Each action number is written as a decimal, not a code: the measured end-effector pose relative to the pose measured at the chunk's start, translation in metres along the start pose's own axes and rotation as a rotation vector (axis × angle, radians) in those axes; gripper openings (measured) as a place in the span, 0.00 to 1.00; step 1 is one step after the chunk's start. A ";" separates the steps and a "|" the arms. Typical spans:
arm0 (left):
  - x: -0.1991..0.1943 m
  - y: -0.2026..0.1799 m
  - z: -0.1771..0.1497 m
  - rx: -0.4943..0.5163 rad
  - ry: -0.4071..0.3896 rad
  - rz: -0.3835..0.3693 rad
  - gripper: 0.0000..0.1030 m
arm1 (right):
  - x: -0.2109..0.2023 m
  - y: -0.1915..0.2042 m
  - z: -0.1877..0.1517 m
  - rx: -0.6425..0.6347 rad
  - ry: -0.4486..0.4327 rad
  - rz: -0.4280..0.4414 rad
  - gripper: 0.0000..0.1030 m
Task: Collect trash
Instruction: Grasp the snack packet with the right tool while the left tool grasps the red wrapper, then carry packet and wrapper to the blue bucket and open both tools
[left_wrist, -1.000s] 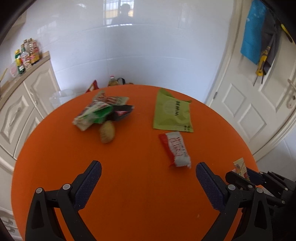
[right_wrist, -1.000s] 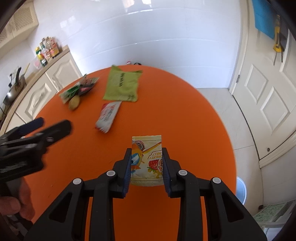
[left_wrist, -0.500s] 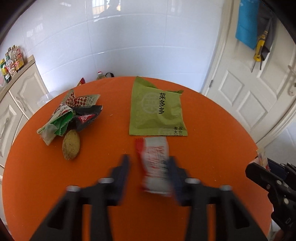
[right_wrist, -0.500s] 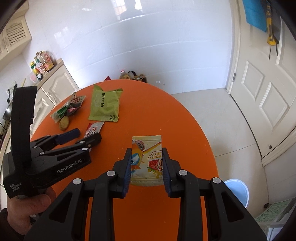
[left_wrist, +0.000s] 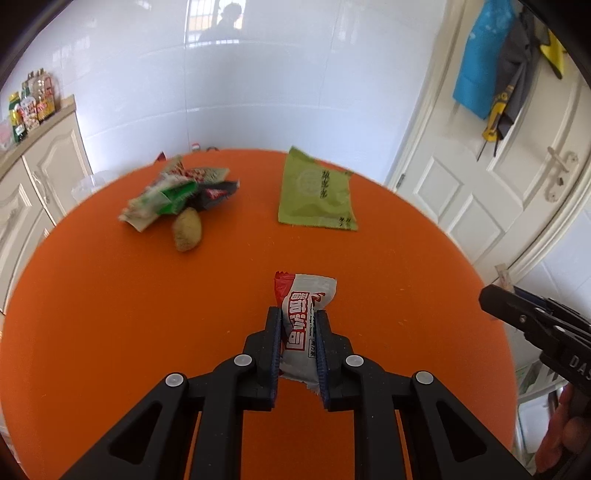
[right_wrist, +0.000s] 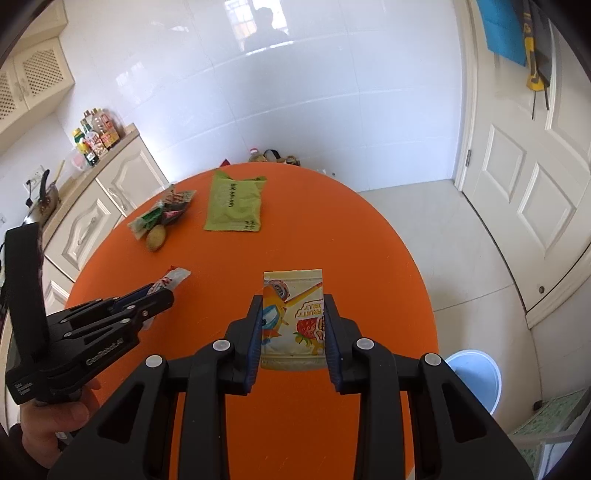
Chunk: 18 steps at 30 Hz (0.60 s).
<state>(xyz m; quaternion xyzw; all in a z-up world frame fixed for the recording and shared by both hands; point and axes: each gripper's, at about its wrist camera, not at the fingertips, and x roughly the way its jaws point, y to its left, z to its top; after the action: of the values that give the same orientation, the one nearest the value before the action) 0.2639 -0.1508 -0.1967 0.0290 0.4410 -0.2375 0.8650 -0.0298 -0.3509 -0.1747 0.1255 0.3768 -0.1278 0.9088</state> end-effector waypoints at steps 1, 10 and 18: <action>-0.004 0.001 0.000 0.001 -0.013 -0.002 0.12 | -0.005 0.002 0.000 -0.005 -0.009 0.002 0.28; -0.040 -0.024 0.007 0.026 -0.145 -0.038 0.12 | -0.051 0.014 0.000 -0.043 -0.095 0.012 0.28; -0.070 -0.057 0.004 0.074 -0.211 -0.101 0.12 | -0.094 0.002 0.002 -0.044 -0.178 -0.008 0.28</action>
<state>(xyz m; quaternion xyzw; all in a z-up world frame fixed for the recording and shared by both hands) 0.2074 -0.1759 -0.1310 0.0137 0.3394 -0.2987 0.8918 -0.0916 -0.3370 -0.1056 0.0924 0.2976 -0.1338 0.9407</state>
